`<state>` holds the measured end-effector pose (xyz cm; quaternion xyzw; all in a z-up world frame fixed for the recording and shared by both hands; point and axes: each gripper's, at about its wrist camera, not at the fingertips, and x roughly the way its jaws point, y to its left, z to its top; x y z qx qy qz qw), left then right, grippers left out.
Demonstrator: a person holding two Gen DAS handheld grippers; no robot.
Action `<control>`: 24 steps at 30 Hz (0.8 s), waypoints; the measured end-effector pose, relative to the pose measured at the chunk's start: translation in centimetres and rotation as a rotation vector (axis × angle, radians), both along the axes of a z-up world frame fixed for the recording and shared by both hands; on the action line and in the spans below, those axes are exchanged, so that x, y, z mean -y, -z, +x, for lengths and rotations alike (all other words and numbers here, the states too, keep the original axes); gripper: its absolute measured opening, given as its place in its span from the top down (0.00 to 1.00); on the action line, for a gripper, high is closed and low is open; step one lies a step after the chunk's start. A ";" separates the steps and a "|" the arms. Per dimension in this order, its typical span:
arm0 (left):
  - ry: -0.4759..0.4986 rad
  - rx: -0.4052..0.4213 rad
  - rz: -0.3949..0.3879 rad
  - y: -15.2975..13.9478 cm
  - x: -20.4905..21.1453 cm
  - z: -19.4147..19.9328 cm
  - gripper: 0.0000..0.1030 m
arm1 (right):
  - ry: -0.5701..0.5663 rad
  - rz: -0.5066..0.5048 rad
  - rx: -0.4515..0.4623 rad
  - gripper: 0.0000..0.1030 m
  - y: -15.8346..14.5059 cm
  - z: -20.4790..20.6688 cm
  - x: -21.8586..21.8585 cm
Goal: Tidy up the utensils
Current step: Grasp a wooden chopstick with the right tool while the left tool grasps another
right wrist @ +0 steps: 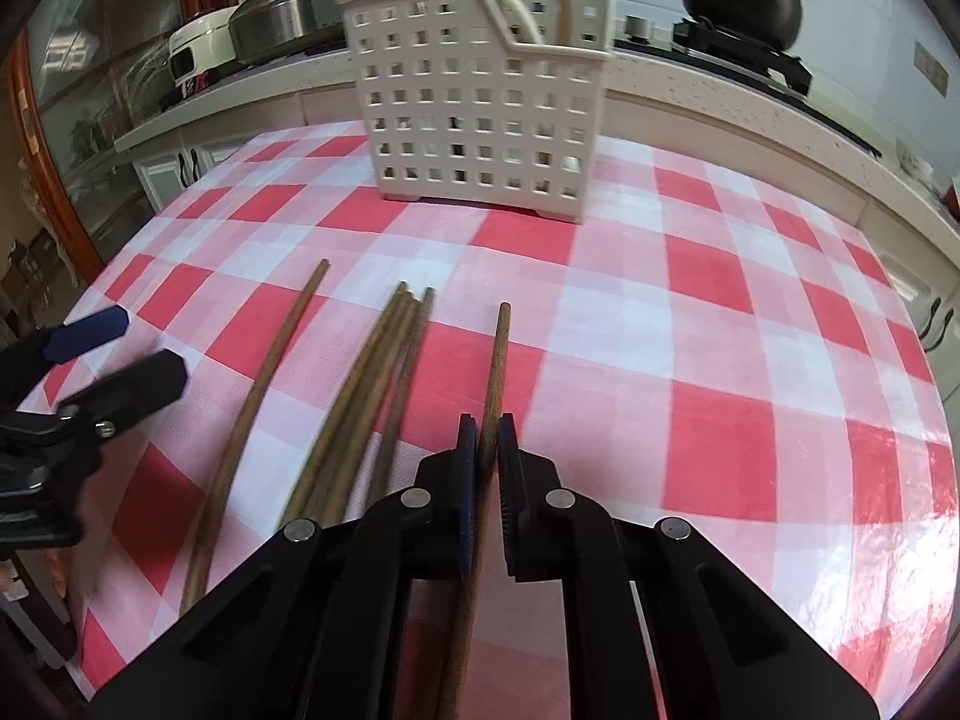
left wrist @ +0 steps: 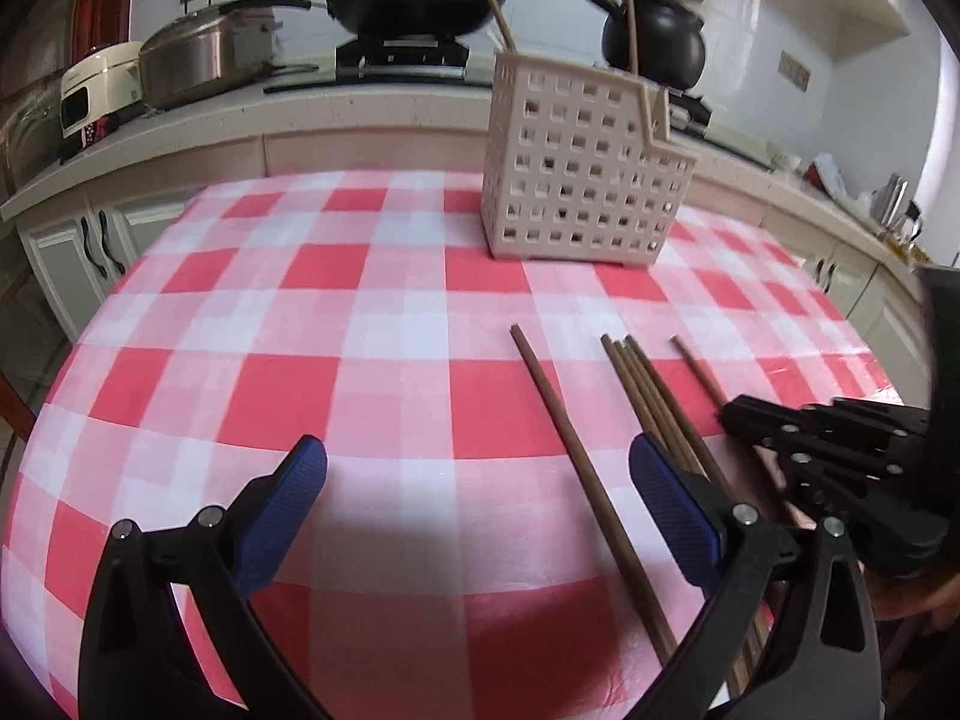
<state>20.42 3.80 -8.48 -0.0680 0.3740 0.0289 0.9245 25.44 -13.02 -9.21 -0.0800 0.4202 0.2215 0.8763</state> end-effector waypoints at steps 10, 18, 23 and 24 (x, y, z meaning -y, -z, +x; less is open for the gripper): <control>-0.026 -0.111 0.046 1.2 2.2 3.6 0.40 | -0.018 0.068 -0.025 0.91 -0.1 0.0 2.1; -0.037 -0.122 0.110 1.9 3.6 4.3 0.60 | -0.019 0.102 -0.043 0.91 0.0 0.2 2.7; 0.001 -0.115 0.127 1.7 4.8 4.2 0.82 | -0.034 0.088 -0.045 0.91 0.1 0.3 2.6; 0.007 -0.114 0.128 1.7 5.0 4.1 0.87 | -0.037 0.082 -0.043 0.91 0.1 0.3 2.6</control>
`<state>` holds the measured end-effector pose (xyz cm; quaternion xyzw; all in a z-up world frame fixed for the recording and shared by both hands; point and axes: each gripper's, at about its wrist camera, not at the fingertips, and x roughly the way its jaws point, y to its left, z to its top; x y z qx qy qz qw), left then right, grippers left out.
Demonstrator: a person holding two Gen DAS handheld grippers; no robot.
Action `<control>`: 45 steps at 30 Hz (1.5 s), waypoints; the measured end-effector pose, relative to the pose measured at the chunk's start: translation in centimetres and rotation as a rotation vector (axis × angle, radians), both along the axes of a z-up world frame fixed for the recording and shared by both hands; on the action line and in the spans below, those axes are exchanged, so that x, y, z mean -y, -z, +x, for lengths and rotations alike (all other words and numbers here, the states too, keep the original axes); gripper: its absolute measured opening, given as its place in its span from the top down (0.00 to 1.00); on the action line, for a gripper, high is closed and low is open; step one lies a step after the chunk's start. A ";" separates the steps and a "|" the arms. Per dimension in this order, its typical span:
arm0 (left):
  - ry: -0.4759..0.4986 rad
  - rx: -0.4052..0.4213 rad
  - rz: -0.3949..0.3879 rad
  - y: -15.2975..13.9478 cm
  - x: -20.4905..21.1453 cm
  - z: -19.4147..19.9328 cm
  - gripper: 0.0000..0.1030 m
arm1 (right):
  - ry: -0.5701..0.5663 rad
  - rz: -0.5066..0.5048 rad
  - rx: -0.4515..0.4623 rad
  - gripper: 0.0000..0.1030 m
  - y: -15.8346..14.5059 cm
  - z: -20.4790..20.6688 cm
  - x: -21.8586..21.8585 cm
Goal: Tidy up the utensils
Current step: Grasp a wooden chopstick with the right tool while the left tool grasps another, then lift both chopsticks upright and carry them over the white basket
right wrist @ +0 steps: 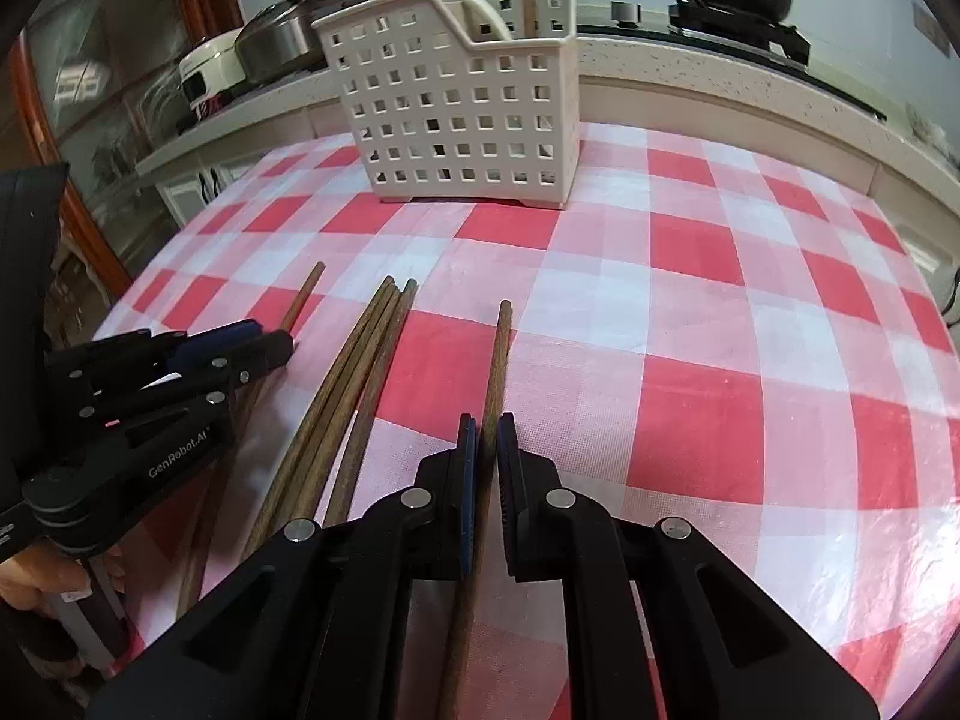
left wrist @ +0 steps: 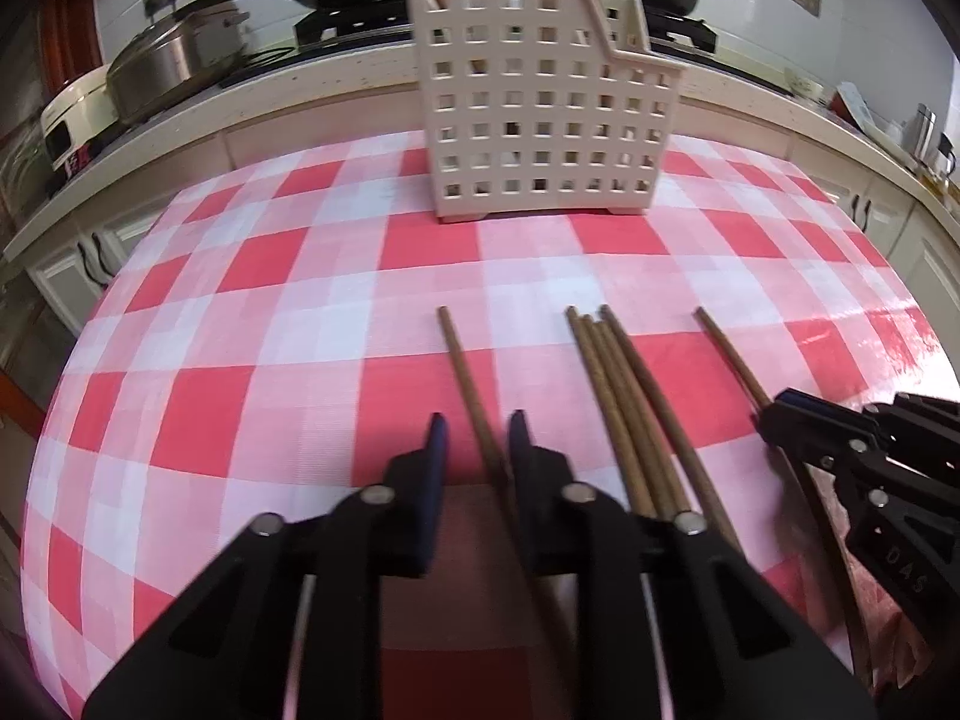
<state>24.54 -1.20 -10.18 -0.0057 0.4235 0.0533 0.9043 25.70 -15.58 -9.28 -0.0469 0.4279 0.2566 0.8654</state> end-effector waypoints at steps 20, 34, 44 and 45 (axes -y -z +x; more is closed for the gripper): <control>0.049 0.007 -0.070 -0.1 -0.6 -0.4 0.91 | -0.017 -0.049 0.026 0.93 0.0 0.1 -0.7; 0.085 0.187 -0.081 -5.3 -1.6 -3.7 0.93 | 0.021 0.116 0.147 0.93 -4.9 -1.2 0.3; 0.100 0.375 -0.051 -11.3 -2.1 -7.8 0.94 | 0.027 0.169 0.317 0.93 -11.0 -3.8 0.8; 0.101 0.382 -0.048 -11.5 -2.1 -8.0 0.94 | 0.027 0.168 0.330 0.93 -11.4 -4.1 0.8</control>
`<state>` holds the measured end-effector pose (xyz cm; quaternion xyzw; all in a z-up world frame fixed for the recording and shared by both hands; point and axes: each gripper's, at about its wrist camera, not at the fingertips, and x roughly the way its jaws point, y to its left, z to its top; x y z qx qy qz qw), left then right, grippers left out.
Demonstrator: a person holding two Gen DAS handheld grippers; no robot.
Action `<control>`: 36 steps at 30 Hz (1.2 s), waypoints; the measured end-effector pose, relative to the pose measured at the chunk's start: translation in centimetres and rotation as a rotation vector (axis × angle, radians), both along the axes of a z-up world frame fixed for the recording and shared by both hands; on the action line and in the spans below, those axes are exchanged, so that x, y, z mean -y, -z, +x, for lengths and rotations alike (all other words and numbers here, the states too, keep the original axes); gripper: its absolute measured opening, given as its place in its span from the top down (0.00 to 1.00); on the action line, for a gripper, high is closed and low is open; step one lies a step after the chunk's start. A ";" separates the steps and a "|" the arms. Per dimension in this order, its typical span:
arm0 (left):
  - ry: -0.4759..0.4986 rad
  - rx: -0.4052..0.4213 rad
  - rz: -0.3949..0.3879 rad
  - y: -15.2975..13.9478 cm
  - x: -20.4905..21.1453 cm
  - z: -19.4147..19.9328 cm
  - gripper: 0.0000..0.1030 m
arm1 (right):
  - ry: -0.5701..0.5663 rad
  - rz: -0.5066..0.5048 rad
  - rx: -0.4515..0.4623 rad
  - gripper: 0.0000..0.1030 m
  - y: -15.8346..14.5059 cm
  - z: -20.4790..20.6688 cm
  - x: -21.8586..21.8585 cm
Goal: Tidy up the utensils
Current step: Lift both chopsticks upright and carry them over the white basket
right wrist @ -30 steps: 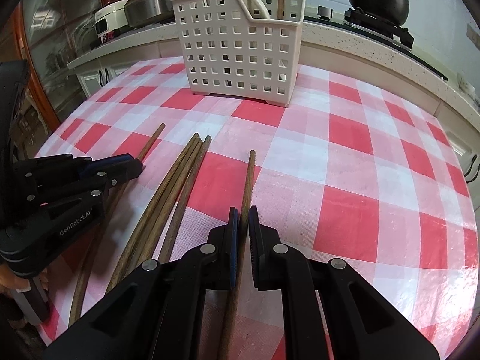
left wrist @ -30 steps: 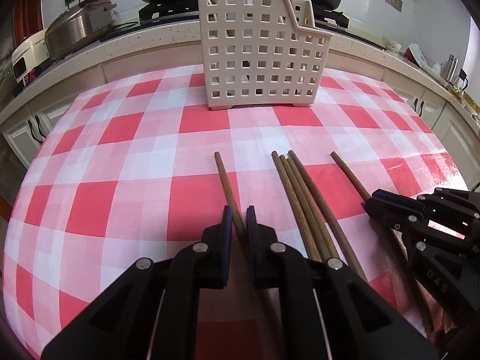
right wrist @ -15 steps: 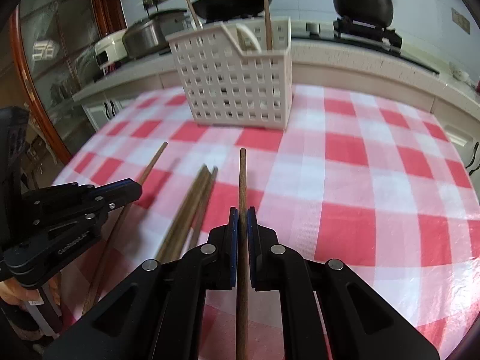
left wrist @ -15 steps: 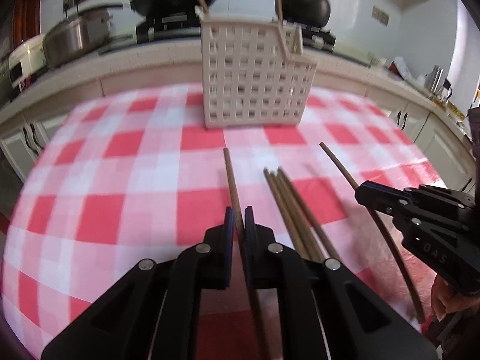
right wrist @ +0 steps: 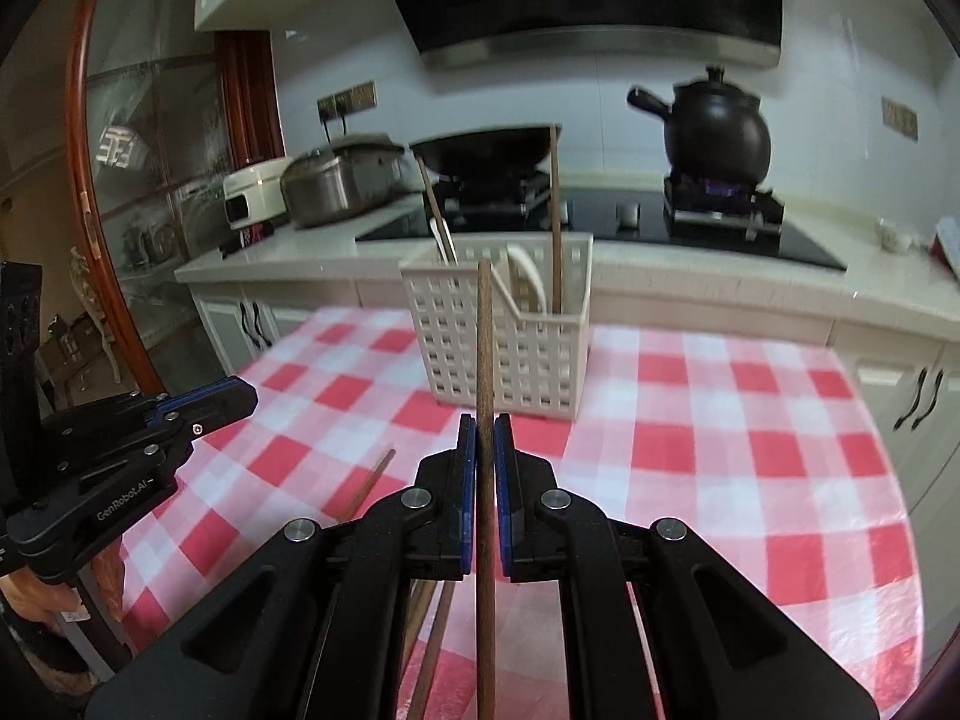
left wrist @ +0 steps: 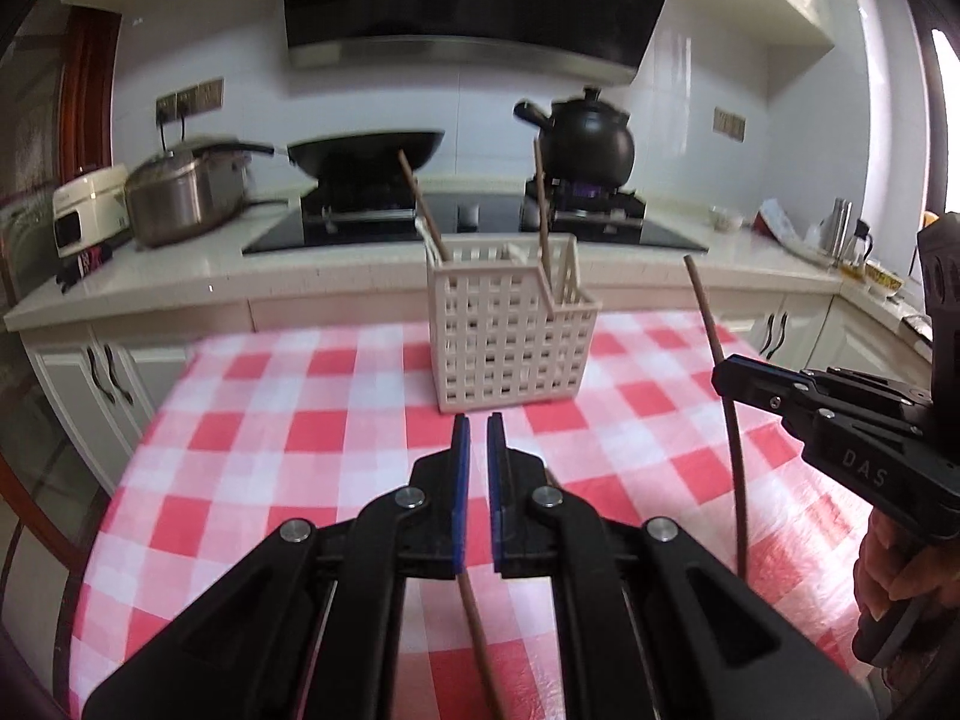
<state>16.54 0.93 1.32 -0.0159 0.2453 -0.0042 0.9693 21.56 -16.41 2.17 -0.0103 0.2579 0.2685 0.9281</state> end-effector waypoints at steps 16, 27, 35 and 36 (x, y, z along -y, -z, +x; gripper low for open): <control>-0.060 -0.402 -0.043 10.9 -1.4 7.6 0.83 | -0.008 -0.039 -0.095 0.93 2.9 0.4 0.0; -0.007 -0.298 -0.055 9.0 -1.5 5.8 0.95 | -0.007 -0.021 -0.120 0.93 3.8 1.0 0.4; 0.002 -0.068 -0.077 2.0 -1.6 1.7 0.94 | -0.006 0.025 -0.066 0.93 2.1 0.4 0.6; 0.001 -0.044 -0.073 1.1 -1.4 1.3 0.94 | -0.008 0.026 -0.055 0.93 1.8 0.2 0.5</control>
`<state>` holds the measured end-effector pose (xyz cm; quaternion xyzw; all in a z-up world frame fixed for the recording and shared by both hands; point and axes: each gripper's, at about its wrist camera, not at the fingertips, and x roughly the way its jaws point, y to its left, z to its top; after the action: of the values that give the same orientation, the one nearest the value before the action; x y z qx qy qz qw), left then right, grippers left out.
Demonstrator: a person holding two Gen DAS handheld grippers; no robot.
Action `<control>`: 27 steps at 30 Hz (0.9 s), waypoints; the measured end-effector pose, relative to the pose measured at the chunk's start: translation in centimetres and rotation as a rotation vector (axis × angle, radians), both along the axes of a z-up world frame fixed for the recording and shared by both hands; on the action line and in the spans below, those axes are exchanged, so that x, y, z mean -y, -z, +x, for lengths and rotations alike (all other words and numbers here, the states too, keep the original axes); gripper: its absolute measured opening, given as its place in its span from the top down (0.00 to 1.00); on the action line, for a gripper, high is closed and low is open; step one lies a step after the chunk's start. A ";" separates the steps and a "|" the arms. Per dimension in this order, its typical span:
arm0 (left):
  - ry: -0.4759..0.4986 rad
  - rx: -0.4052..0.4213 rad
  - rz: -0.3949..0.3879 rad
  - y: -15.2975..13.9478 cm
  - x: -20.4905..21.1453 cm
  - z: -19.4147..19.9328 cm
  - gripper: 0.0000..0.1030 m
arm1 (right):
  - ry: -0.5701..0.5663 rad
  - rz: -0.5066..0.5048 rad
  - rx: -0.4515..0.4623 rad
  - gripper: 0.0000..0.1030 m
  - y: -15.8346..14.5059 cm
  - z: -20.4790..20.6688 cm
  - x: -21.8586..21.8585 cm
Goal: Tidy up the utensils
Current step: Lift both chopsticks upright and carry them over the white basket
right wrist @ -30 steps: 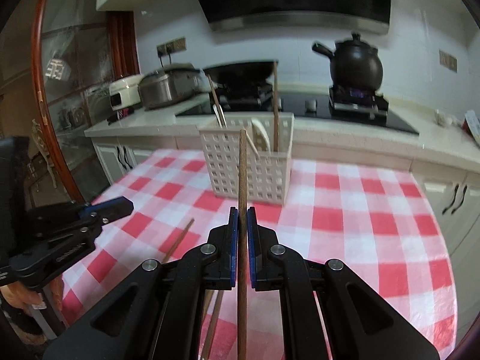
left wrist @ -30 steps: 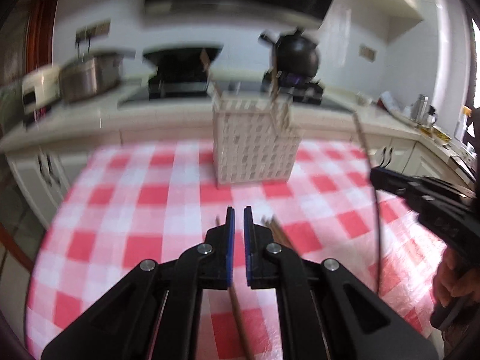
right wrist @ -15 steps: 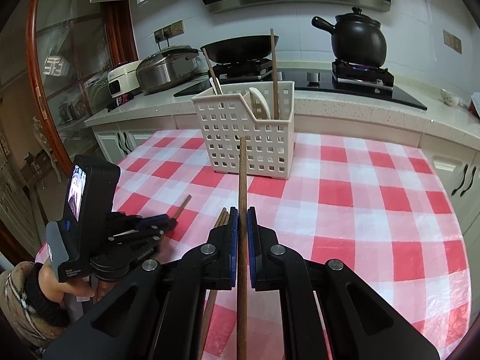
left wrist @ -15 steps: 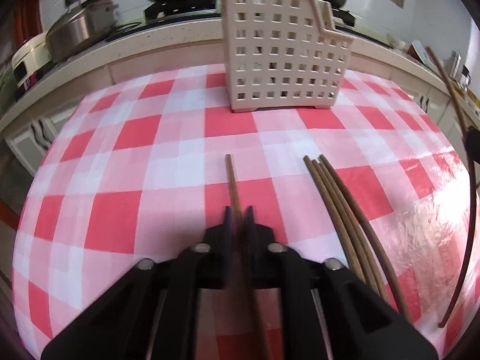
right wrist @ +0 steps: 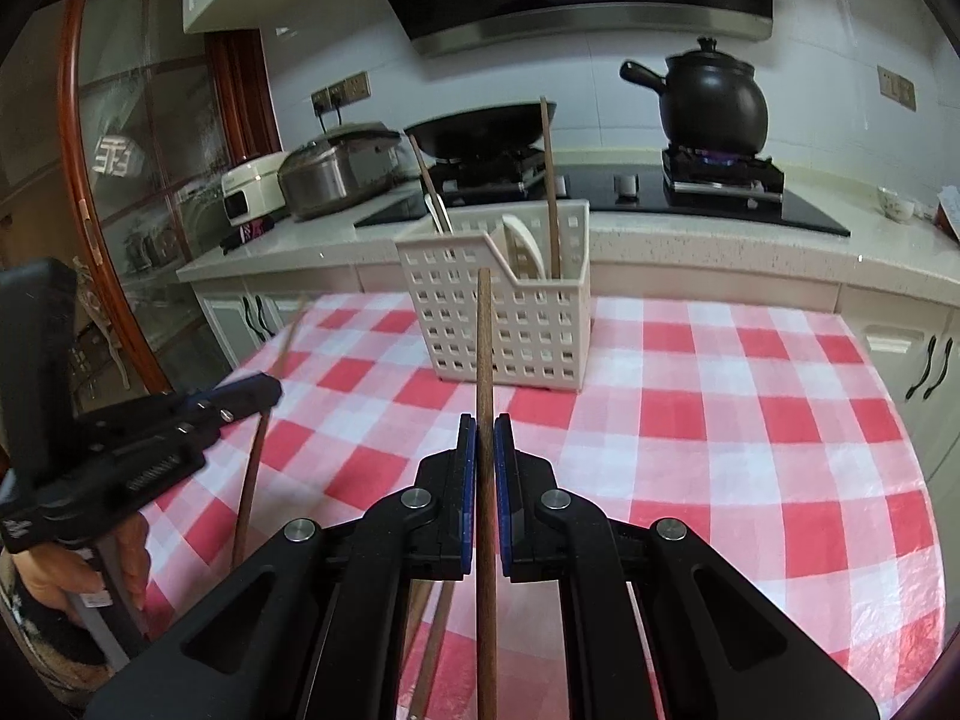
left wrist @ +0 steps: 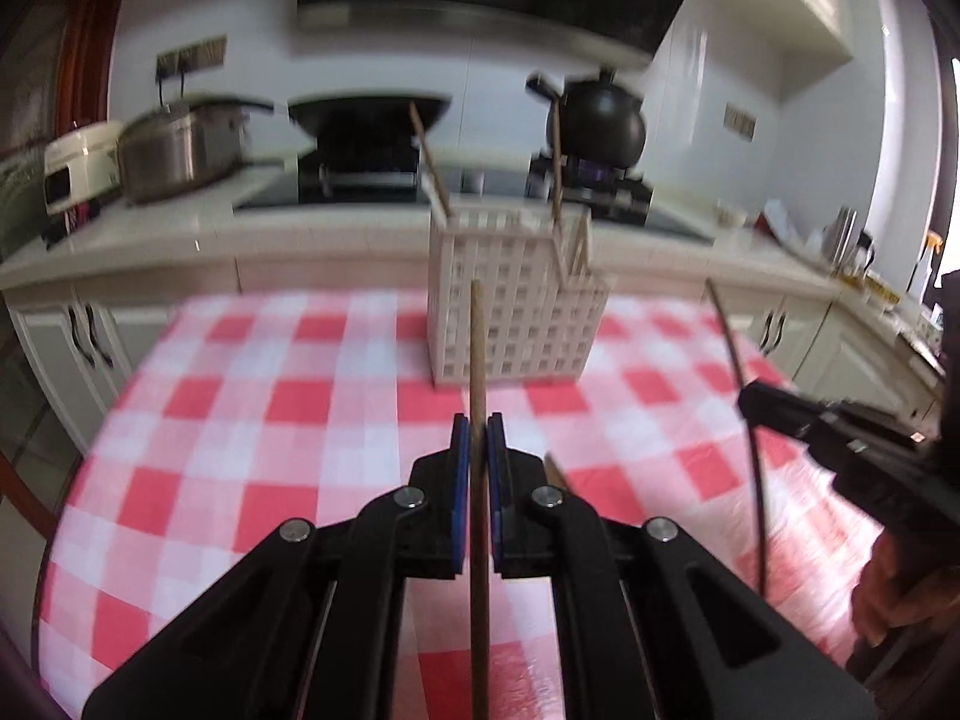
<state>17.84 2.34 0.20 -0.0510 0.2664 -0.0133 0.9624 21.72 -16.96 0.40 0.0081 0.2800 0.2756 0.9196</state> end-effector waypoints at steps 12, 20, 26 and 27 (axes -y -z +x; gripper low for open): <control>-0.009 0.169 0.043 -3.6 1.3 -3.7 0.94 | 0.007 -0.002 0.082 0.93 -2.4 -1.6 -0.1; -0.004 0.212 0.043 -4.4 1.5 -4.4 0.94 | 0.003 0.004 0.136 0.93 -3.7 -2.6 -0.1; -0.006 0.230 0.053 -4.8 1.5 -4.3 0.95 | 0.003 0.003 0.166 0.93 -4.2 -2.9 -0.2; -0.006 0.232 0.056 -4.9 1.5 -4.2 0.94 | 0.003 0.006 0.168 0.93 -4.2 -2.9 -0.2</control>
<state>13.64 0.86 5.07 -0.0229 0.1535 -0.0087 0.9878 18.83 -16.77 4.63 -0.0119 0.2010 0.2748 0.9402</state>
